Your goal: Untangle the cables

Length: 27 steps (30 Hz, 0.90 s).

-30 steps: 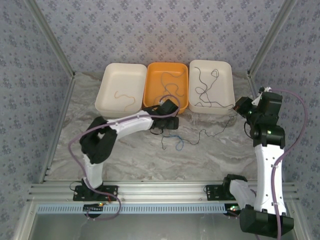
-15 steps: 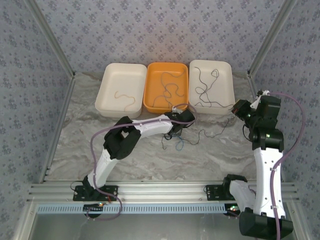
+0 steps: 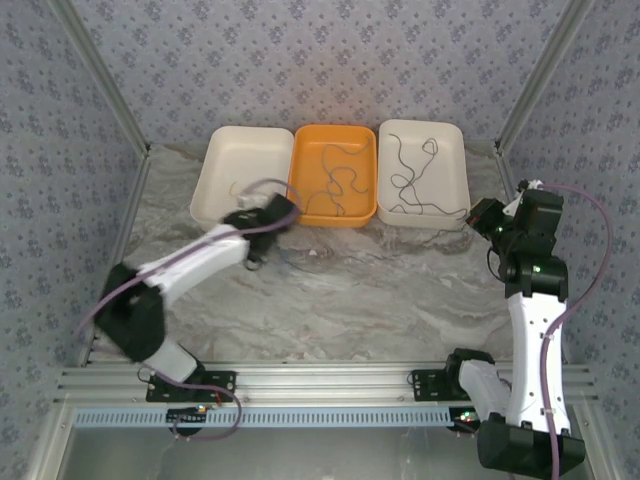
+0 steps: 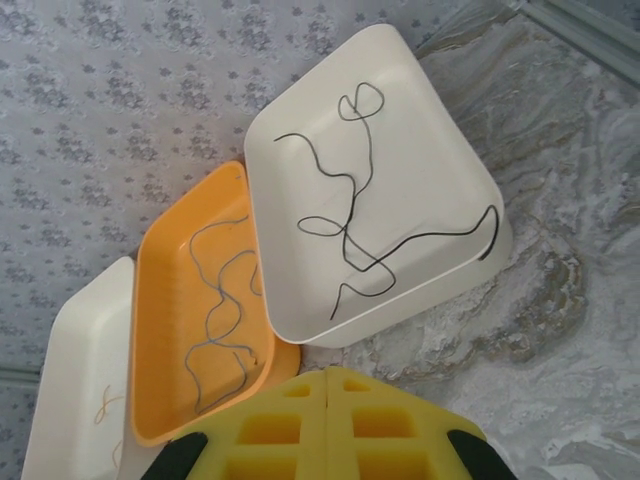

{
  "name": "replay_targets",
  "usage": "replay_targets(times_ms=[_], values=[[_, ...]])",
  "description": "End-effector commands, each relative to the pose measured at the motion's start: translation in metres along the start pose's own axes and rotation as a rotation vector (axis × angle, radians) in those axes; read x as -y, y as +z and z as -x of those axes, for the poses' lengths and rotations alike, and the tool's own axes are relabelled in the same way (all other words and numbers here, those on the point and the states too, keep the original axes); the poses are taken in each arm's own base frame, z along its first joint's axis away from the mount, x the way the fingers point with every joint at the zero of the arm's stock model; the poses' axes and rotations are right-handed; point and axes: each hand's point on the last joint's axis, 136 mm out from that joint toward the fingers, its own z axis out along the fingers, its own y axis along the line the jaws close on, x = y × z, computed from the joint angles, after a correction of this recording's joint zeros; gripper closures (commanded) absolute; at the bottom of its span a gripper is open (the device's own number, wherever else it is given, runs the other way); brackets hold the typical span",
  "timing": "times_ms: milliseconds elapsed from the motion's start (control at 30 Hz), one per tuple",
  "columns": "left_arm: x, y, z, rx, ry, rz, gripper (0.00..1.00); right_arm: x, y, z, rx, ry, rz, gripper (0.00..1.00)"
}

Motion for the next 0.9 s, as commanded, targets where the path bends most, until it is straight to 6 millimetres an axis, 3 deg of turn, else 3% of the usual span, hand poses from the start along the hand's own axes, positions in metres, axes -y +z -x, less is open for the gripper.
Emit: replay_targets(times_ms=[0, 67, 200, 400, 533, 600, 700, 767, 867], values=[[-0.091, 0.004, -0.007, -0.053, -0.108, 0.122, 1.0, 0.01, -0.01, 0.014, 0.05, -0.003, -0.052, 1.0], [-0.139, 0.001, -0.003, -0.051, -0.246, 0.147, 1.0, 0.018, -0.013, 0.018, 0.062, 0.008, -0.08, 1.0], [-0.206, -0.022, 0.012, 0.028, -0.419, 0.216, 1.0, 0.035, -0.017, 0.019, 0.057, 0.044, -0.129, 1.0], [-0.262, -0.04, 0.011, 0.04, -0.568, 0.324, 1.0, 0.046, -0.016, 0.018, 0.068, 0.062, -0.134, 1.0], [-0.215, -0.027, 0.024, 0.053, -0.606, 0.054, 1.0, 0.025, 0.002, 0.004, -0.001, 0.039, -0.041, 1.0], [-0.209, -0.025, 0.024, 0.044, -0.563, 0.09, 1.0, 0.018, 0.008, -0.009, -0.03, -0.017, -0.06, 1.0], [-0.211, -0.02, 0.022, 0.021, -0.545, 0.124, 1.0, 0.025, 0.008, -0.015, -0.03, -0.036, -0.097, 1.0], [-0.203, -0.021, 0.026, 0.027, -0.545, 0.063, 1.0, 0.026, 0.01, -0.018, -0.042, -0.038, -0.091, 1.0], [-0.152, -0.03, 0.047, 0.073, -0.539, -0.212, 1.0, 0.015, 0.027, -0.041, -0.127, -0.059, -0.048, 1.0]])
